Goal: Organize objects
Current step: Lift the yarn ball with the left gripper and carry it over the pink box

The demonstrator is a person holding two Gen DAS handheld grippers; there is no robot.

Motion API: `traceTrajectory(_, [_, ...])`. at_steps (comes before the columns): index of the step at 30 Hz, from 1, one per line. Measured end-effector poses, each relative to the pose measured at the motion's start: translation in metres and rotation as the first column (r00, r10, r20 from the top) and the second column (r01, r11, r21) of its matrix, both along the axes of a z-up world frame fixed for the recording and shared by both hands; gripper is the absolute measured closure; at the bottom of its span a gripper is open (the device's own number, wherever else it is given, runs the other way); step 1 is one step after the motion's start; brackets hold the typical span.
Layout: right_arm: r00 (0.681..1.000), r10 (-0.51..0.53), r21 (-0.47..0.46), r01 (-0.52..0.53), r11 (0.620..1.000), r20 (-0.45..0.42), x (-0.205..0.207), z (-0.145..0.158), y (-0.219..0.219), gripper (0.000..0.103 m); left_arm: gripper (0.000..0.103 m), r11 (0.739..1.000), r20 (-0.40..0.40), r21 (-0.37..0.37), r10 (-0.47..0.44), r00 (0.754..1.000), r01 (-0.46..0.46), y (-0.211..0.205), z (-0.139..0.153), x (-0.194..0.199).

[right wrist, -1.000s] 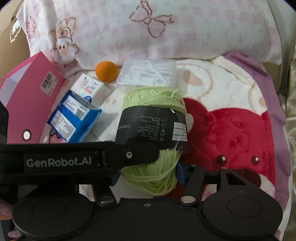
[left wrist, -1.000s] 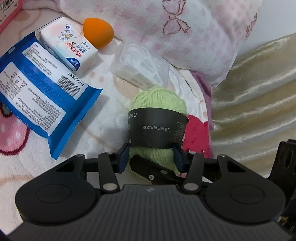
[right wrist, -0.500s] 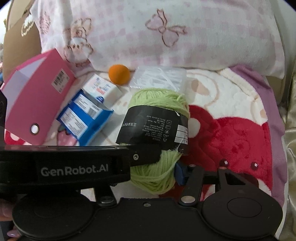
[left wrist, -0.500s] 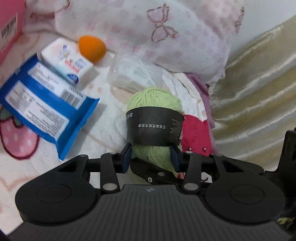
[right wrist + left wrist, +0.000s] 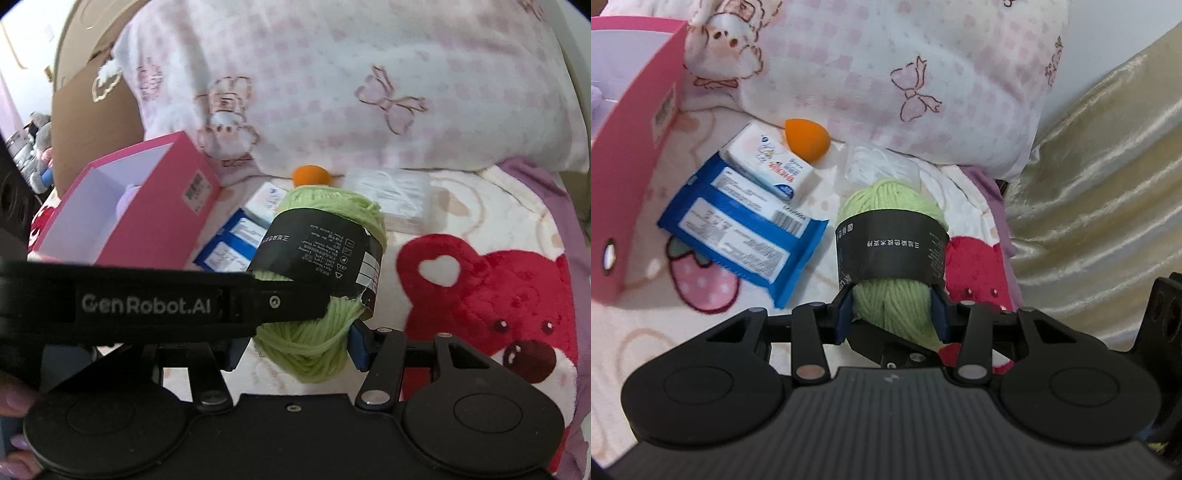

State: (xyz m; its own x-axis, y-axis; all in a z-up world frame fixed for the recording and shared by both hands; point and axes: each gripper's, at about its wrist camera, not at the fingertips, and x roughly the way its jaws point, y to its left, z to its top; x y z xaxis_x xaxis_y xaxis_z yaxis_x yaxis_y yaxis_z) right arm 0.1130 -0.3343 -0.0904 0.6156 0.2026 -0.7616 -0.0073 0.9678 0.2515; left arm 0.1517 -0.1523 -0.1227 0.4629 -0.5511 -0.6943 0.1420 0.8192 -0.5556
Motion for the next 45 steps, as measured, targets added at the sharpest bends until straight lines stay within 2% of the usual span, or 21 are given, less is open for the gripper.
traceTrajectory(8, [0.997,0.043,-0.019,-0.041,0.999,0.064,-0.021,0.016,0.021,0.045,0.062,1.0,0.002,0.015,-0.009,1.0,0.009,0.018,0.022,-0.022])
traceTrajectory(13, [0.986,0.117,-0.099,-0.106,0.989,0.116,-0.037,0.033,0.041,0.046,0.062,1.0,0.011,0.013,-0.023,1.0,0.023,0.031,0.043,-0.039])
traceTrajectory(19, [0.98,0.145,-0.067,-0.137,0.988,0.139,-0.057,0.055,0.059,0.046,0.062,0.995,0.02,0.056,-0.084,0.996,0.083,0.047,0.074,-0.061])
traceTrajectory(26, [0.994,0.085,0.046,-0.088,0.995,0.065,-0.07,0.061,0.079,0.046,0.062,0.99,-0.038,0.097,-0.095,0.995,0.098,0.064,0.087,-0.08])
traceTrajectory(30, [0.994,0.103,0.02,-0.104,0.994,0.047,-0.078,0.061,0.097,0.046,0.062,0.988,-0.061,0.114,-0.101,0.993,0.107,0.073,0.087,-0.092])
traceTrajectory(35, [0.993,0.117,0.049,-0.118,0.992,0.02,-0.085,0.066,0.11,0.046,0.062,0.987,-0.072,0.12,-0.103,0.992,0.111,0.089,0.09,-0.108])
traceTrajectory(45, [0.986,0.153,0.025,-0.155,0.988,0.064,-0.107,0.089,0.15,0.046,0.062,0.991,-0.034,0.096,-0.086,0.996,0.089,0.127,0.111,-0.14])
